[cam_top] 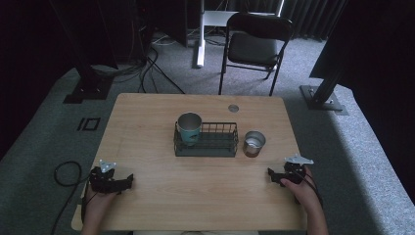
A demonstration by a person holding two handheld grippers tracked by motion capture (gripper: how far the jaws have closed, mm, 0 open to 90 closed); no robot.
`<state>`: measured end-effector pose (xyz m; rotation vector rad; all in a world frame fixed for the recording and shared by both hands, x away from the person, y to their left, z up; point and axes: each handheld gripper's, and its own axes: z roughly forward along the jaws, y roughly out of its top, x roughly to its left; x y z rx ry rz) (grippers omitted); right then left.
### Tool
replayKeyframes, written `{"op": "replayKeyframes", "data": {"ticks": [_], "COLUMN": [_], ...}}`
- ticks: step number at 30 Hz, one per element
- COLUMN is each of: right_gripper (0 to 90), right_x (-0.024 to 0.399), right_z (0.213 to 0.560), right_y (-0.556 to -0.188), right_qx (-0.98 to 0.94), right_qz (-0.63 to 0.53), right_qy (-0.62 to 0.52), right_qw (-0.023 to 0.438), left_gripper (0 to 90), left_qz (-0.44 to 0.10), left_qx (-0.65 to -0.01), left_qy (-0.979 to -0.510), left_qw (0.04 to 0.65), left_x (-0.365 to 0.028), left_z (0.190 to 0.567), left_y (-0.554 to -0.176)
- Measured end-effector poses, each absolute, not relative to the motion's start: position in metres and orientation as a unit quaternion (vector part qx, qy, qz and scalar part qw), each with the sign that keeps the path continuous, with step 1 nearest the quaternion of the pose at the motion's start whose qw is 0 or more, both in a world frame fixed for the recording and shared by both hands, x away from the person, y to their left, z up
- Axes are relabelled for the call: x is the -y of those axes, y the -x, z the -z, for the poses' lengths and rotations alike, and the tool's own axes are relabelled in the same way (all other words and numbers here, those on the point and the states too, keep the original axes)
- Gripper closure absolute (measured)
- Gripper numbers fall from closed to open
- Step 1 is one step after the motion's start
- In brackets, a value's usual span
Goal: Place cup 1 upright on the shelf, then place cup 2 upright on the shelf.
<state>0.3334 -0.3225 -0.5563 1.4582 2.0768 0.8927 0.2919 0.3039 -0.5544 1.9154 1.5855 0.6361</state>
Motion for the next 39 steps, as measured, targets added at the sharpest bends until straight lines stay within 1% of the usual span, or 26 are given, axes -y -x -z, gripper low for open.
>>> {"op": "replayKeyframes", "data": {"ticks": [39], "right_gripper": [10.9], "right_x": [0.3219], "right_z": [0.5561], "right_y": [-0.3337], "right_qx": [-0.758], "right_qz": [-0.325], "right_qy": [-0.521], "right_qw": [0.221], "left_gripper": [1.4], "left_qz": [-0.237], "left_qx": [-0.589], "left_qy": [-0.718], "left_qw": [0.285], "left_x": [-0.3056], "left_z": [0.5545], "left_y": [-0.2904]}}
